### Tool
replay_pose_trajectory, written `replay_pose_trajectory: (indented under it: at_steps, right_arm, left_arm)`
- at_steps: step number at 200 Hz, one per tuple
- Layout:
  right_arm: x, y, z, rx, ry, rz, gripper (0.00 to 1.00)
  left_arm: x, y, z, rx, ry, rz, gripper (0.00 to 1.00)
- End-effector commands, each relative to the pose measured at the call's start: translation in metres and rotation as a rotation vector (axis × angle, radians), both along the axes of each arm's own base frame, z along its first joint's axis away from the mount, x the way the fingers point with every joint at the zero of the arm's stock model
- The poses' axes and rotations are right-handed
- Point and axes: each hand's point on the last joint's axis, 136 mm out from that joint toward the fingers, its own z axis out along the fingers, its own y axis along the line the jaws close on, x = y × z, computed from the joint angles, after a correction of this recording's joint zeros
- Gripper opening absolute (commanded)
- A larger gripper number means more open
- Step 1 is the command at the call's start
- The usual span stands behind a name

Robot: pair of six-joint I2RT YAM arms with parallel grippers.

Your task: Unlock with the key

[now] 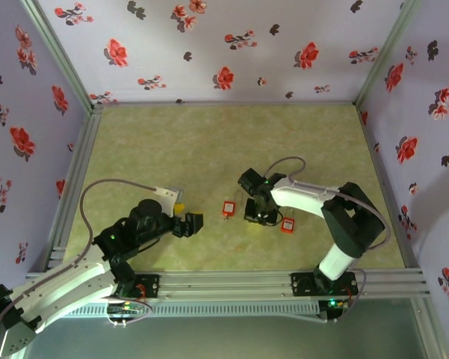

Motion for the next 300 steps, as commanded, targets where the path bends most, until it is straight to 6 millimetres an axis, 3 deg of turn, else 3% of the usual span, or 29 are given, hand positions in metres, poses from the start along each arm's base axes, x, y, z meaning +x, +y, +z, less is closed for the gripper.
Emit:
replay_pose_trajectory:
  at_steps: [1, 44, 66, 79, 97, 136, 212, 300]
  right_arm:
    - [-0.01, -0.025, -0.001, -0.128, 0.053, 0.079, 0.03]
    - [-0.006, -0.027, 0.006, -0.142, 0.042, 0.124, 0.0]
    - [0.001, -0.024, 0.028, -0.113, -0.024, 0.133, 0.0]
    - [0.005, -0.022, 0.042, -0.085, -0.069, 0.136, 0.16]
    - [0.007, -0.019, 0.051, -0.054, -0.089, 0.149, 0.29]
    - [0.012, -0.009, 0.036, -0.034, -0.046, 0.174, 0.36]
    - [0.032, 0.007, 0.024, -0.054, -0.022, 0.201, 0.32]
    - [0.03, 0.008, 0.012, -0.057, 0.017, 0.193, 0.31]
  left_arm:
    - [0.001, 0.001, 0.001, -0.006, -0.018, -0.002, 0.88]
    - [0.003, -0.001, 0.0, -0.004, -0.016, -0.002, 0.88]
    - [0.003, -0.002, 0.001, -0.012, -0.011, 0.0, 0.88]
    - [0.003, -0.005, 0.003, -0.03, -0.014, -0.011, 0.88]
    - [0.003, -0.008, 0.005, -0.038, -0.016, -0.018, 0.88]
    - [0.004, -0.009, 0.003, -0.035, -0.01, -0.016, 0.88]
    - [0.003, -0.006, 0.003, -0.026, -0.008, -0.016, 0.88]
    - [0.002, -0.004, 0.001, -0.024, -0.008, -0.013, 0.88]
